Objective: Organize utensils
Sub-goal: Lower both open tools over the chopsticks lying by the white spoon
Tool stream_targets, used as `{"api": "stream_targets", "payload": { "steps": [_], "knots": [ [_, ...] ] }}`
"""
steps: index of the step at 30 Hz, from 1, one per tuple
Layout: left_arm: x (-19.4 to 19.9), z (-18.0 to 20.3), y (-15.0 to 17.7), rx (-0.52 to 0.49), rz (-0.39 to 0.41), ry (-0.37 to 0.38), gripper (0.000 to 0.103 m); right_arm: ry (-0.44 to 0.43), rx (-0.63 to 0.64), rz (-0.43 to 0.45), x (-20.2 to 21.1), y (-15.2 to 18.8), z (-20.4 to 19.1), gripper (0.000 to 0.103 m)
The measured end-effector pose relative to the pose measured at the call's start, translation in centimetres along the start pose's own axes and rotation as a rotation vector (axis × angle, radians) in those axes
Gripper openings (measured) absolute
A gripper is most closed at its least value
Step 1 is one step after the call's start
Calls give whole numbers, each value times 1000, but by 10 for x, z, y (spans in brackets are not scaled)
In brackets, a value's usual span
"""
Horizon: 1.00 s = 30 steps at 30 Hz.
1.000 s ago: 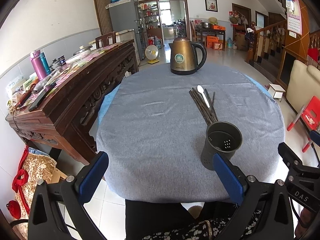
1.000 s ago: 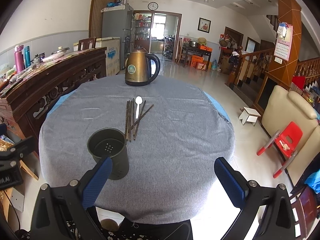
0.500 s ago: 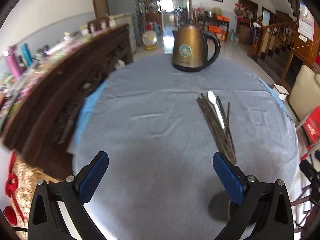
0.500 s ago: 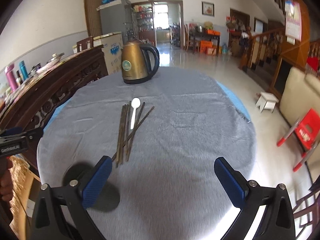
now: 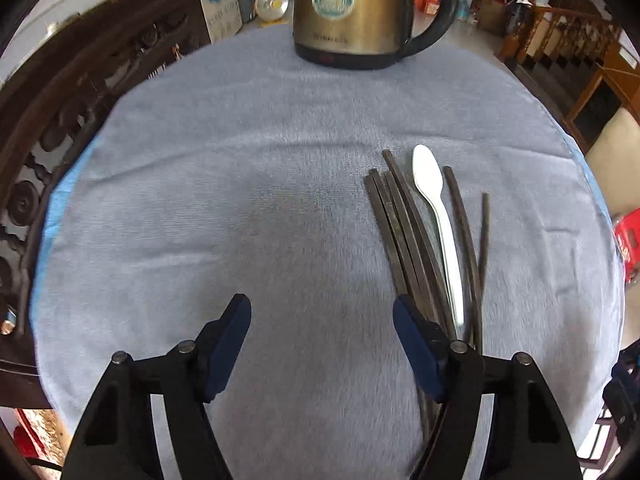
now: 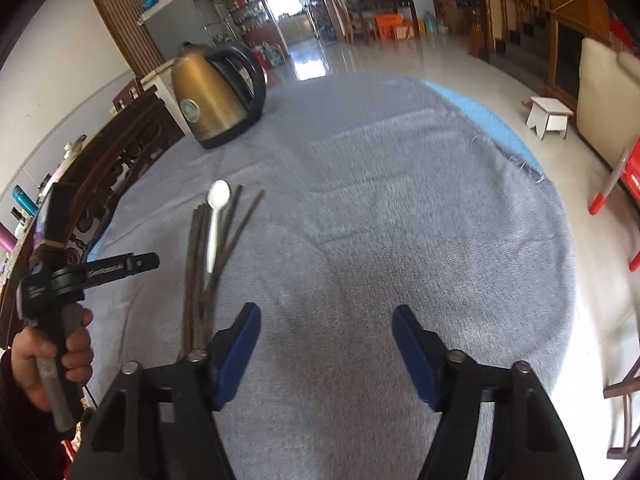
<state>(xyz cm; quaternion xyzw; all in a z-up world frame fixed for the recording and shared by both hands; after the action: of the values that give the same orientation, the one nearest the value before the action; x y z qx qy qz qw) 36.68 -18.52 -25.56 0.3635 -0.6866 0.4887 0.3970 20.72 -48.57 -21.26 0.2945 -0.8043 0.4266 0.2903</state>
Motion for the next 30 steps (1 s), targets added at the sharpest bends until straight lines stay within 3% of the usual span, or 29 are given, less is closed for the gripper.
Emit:
{"api": "stream_targets", "payload": {
  "steps": [5,8,13,17,19,20,23,27,30],
  "knots": [
    [-14,12,-10,-2,-14,11,73,-25,-24,-7,-17,-8,6,65],
    [-24,20,-10,-17,-51,37,63,-42,-21,-30,-30,-8,2,62],
    [-26,28,-18,-31,-28,87,51,-50,-27,-55,-44,-7,2,56],
    [-27,24,-20,-68,9,75,50,-43,-20,-51,-48,-12,1,56],
    [-32,14,-22,-90,-2,15,34,-39,-19,-53,-51,-15,2,56],
    [-32,11,-25,-101,21,1,34,-39,-20,-53,-52,-16,1,56],
    [-37,-5,-25,-88,-10,13,34,-37,-11,-53,-55,-21,0,56],
    [-33,-14,-33,-24,-15,78,34,-52,6,-59,-67,-35,-9,56],
    [-30,1,-35,-25,-16,125,34,-74,20,-56,-77,-47,-20,54]
  ]
}}
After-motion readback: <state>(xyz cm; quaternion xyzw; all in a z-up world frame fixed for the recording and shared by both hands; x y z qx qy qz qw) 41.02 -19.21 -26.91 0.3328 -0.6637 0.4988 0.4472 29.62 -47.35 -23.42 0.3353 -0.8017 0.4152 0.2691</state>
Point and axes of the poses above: each gripper's, at about its wrist camera, not at the fingertips, and x roughly against the way its jaws point, z to its right, y to its underside, the point moved 9 cm from there along -x, roughly the way its jaws point, and after that the axes turned 15 degrees about -y, right-handed, at the moved point
